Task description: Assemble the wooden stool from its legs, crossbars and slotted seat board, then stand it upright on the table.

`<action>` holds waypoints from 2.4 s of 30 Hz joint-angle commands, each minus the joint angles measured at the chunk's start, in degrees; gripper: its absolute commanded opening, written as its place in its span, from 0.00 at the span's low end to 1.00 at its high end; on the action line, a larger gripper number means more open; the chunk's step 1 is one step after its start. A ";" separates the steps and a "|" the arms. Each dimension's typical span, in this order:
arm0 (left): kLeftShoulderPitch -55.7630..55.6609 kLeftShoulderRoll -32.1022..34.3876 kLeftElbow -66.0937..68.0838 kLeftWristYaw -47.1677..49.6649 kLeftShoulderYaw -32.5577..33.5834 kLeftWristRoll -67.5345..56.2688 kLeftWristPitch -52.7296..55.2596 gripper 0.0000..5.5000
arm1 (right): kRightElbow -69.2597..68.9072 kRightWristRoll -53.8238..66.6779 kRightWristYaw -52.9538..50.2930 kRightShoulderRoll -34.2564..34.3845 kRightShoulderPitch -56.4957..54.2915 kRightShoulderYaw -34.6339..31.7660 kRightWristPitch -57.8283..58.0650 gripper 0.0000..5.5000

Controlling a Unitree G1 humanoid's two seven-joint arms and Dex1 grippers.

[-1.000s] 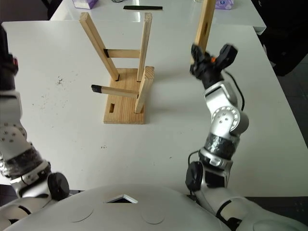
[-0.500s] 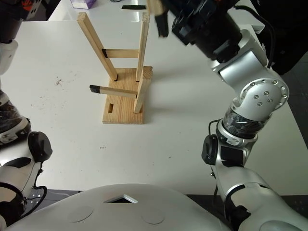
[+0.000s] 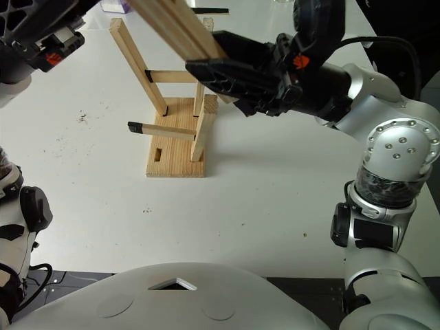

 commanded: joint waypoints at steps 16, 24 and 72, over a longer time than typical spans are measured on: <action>4.78 -0.02 -6.05 -3.41 -1.03 3.75 -3.57 0.41 | 7.01 -8.27 9.41 -3.90 -3.98 4.45 -0.29 0.38; 6.70 0.40 -7.11 -5.70 -0.45 5.47 -4.60 0.41 | 6.41 -6.59 8.21 -3.11 -3.32 3.17 -0.16 0.38; 43.65 1.61 -1.84 -30.28 2.39 61.51 -36.48 0.37 | 32.88 -35.93 -22.29 11.81 -9.83 -0.51 -21.14 0.67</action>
